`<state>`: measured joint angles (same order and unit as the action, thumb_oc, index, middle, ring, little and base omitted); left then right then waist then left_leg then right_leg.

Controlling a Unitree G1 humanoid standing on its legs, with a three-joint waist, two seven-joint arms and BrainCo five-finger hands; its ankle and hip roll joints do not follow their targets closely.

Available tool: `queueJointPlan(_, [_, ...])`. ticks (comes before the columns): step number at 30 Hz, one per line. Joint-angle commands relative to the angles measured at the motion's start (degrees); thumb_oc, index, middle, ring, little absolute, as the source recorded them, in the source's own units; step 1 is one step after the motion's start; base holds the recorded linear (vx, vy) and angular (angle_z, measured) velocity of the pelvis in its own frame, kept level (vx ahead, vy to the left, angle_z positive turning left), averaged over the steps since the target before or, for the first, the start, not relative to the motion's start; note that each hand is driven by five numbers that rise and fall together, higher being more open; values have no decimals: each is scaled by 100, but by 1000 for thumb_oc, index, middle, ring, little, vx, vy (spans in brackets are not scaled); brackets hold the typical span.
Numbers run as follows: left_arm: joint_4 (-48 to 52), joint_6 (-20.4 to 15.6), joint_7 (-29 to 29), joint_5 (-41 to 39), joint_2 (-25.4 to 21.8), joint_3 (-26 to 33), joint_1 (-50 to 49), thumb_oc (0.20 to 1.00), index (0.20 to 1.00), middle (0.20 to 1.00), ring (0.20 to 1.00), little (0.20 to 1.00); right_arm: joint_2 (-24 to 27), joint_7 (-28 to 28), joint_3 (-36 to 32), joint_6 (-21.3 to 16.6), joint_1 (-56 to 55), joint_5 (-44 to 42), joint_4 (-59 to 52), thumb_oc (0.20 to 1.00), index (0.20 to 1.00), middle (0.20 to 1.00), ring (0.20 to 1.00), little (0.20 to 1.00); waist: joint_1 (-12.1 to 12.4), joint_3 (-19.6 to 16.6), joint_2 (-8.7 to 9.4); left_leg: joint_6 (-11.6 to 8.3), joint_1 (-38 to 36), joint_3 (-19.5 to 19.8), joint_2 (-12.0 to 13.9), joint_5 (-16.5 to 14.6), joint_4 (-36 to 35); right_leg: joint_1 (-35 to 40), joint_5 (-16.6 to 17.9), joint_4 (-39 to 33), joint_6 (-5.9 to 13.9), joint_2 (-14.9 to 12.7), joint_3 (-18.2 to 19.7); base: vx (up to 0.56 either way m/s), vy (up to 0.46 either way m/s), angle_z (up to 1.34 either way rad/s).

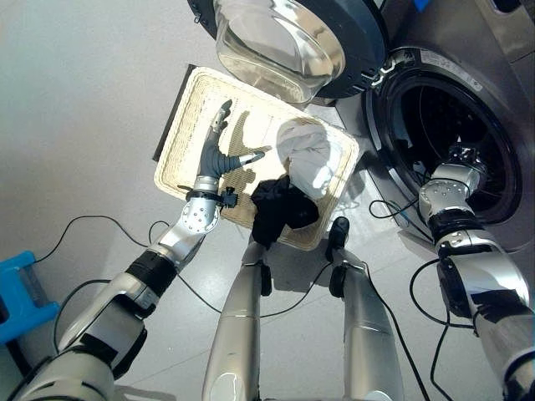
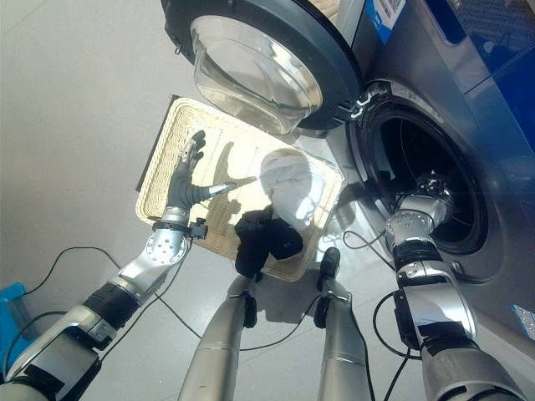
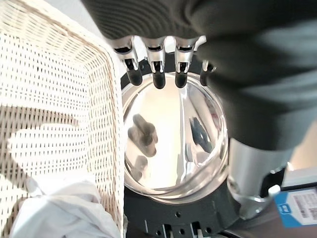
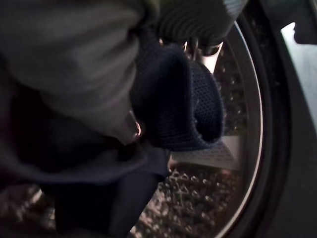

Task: Put the clothes into the washing machine.

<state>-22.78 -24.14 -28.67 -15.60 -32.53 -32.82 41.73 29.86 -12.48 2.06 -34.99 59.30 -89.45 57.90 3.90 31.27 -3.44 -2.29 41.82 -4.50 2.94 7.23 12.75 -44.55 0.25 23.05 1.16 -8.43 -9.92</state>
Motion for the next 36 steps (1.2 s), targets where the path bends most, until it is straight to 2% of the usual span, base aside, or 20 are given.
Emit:
queueJointPlan(1, [356, -357, 44, -63, 234, 125, 125, 1000, 1000, 1000, 1000, 1000, 399, 18, 191, 113, 151, 630, -90, 1000, 1000, 1000, 1000, 1000, -70, -147, -270, 330, -29, -354, -476, -354, 56, 54, 108, -18, 109, 237, -445, 0, 0, 0])
queueJointPlan(7, [283, -208, 39, -98, 274, 78, 186, 1000, 1000, 1000, 1000, 1000, 361, 95, 390, 420, 109, 1150, -187, 1000, 1000, 1000, 1000, 1000, -93, -147, -232, 339, -35, -380, -454, -352, 56, 46, 112, -8, 113, 244, -440, 0, 0, 0])
queueJointPlan(11, [219, -133, 163, -97, 306, 52, 197, 1000, 1000, 1000, 1000, 1000, 240, 147, 485, 494, -1, 1261, -325, 1000, 1000, 1000, 1000, 1000, -115, -147, -214, 339, -30, -415, -440, -347, 56, 50, 125, -40, 113, 246, -443, 0, 0, 0])
queueJointPlan(12, [151, 18, 323, -28, 297, 1, 205, 1000, 1000, 1000, 1000, 1000, 140, 239, 596, 643, -138, 1639, -434, 1000, 1000, 1000, 1000, 1000, -148, -147, -213, 332, -31, -451, -425, -341, 40, 62, 136, -83, 109, 252, -438, 0, 0, 0])
queueJointPlan(15, [143, 174, 450, -20, 285, -40, 219, 1000, 1000, 1000, 1000, 1000, 100, 275, 681, 708, -201, 1867, -502, 1000, 1000, 1000, 1000, 1000, -166, -147, -214, 330, -34, -468, -417, -336, 25, 58, 147, -98, 112, 258, -433, 0, 0, 0])
queueJointPlan(16, [110, 425, 616, 51, 259, -104, 235, 1000, 1000, 1000, 1000, 1000, 78, 202, 822, 776, -294, 2383, -622, 1000, 1000, 1000, 1000, 1000, -202, -147, -215, 329, -15, -491, -413, -329, 22, 36, 158, -110, 116, 263, -426, 0, 0, 0])
queueJointPlan(17, [111, 428, 617, 51, 259, -101, 234, 1000, 1000, 1000, 1000, 1000, 74, 185, 821, 777, -298, 2398, -635, 1000, 1000, 1000, 1000, 1000, -202, -147, -215, 329, -16, -492, -413, -329, 21, 36, 158, -110, 117, 263, -425, 0, 0, 0])
queueJointPlan(19, [78, 670, 629, 249, 198, -175, 277, 1000, 1000, 1000, 1000, 1000, 75, 139, 951, 809, -349, 2719, -692, 1000, 1000, 1000, 1000, 1000, -231, -147, -212, 319, 2, -522, -397, -320, 15, 18, 169, -132, 115, 271, -417, -13, 19, -1])
queueJointPlan(23, [63, 1060, 664, 368, -24, -250, 224, 1000, 1000, 1000, 1000, 1000, 37, -452, 990, 582, -669, 3199, -1045, 1000, 1000, 1000, 1000, 1000, -315, -147, -212, 300, 6, -599, -368, -308, -20, -3, 171, -173, 113, 322, -367, -18, 46, -2])
queueJointPlan(24, [86, 1227, 798, 338, -62, -264, 182, 1000, 1000, 1000, 1000, 1000, -17, -680, 943, 456, -810, 3270, -1181, 1000, 1000, 1000, 1000, 1000, -341, -147, -214, 295, 4, -625, -361, -308, -32, 1, 171, -196, 117, 331, -352, -19, 74, -12])
queueJointPlan(25, [193, 1593, 873, 389, -135, -334, 130, 1000, 1000, 1000, 1000, 1000, -139, -1065, 819, 341, -1035, 3432, -1365, 1000, 1000, 1000, 1000, 1000, -383, -147, -230, 291, -6, -644, -357, -308, -59, 11, 173, -229, 121, 351, -326, -14, 46, -11])
queueJointPlan(28, [213, 1628, 880, 395, -151, -349, 120, 1000, 1000, 1000, 1000, 1000, -162, -1123, 797, 328, -1072, 3452, -1396, 1000, 1000, 1000, 1000, 1000, -388, -147, -232, 291, -11, -647, -357, -307, -67, 14, 175, -236, 122, 354, -322, -9, 29, -12])
queueJointPlan(29, [544, 2173, 1044, 347, -193, -416, -28, 1000, 1000, 1000, 1000, 1000, -388, -1829, 623, 113, -1441, 3989, -1696, 1000, 1000, 1000, 1000, 1000, -421, -147, -298, 305, -14, -677, -373, -311, -110, 22, 176, -302, 134, 353, -296, -13, 46, -3])
queueJointPlan(30, [562, 2186, 1042, 364, -195, -418, -40, 1000, 1000, 1000, 1000, 1000, -400, -1886, 619, 113, -1466, 4050, -1730, 1000, 1000, 1000, 1000, 1000, -422, -147, -303, 307, -18, -677, -375, -311, -113, 25, 176, -306, 135, 351, -298, -18, 65, -5])
queueJointPlan(31, [707, 2388, 1019, 546, -219, -489, -109, 1000, 1000, 1000, 1000, 1000, -477, -2316, 636, 103, -1608, 4597, -1963, 1000, 1000, 1000, 1000, 1000, -423, -147, -349, 315, -7, -671, -397, -296, -131, 22, 193, -343, 135, 335, -305, -7, 21, -4])
queueJointPlan(32, [714, 2395, 1018, 548, -221, -487, -114, 1000, 1000, 1000, 1000, 1000, -486, -2349, 636, 111, -1618, 4627, -1986, 1000, 1000, 1000, 1000, 1000, -424, -147, -349, 315, -9, -670, -397, -295, -131, 24, 194, -344, 135, 336, -306, -11, 30, -5])
queueJointPlan(36, [927, 2756, 910, 892, -145, -506, -292, 1000, 1000, 1000, 1000, 1000, -533, -3235, 938, 347, -1872, 6219, -2717, 1000, 1000, 1000, 1000, 1000, -453, -147, -383, 332, 48, -703, -404, -259, -160, -23, 207, -377, 136, 333, -300, -15, 24, -5])
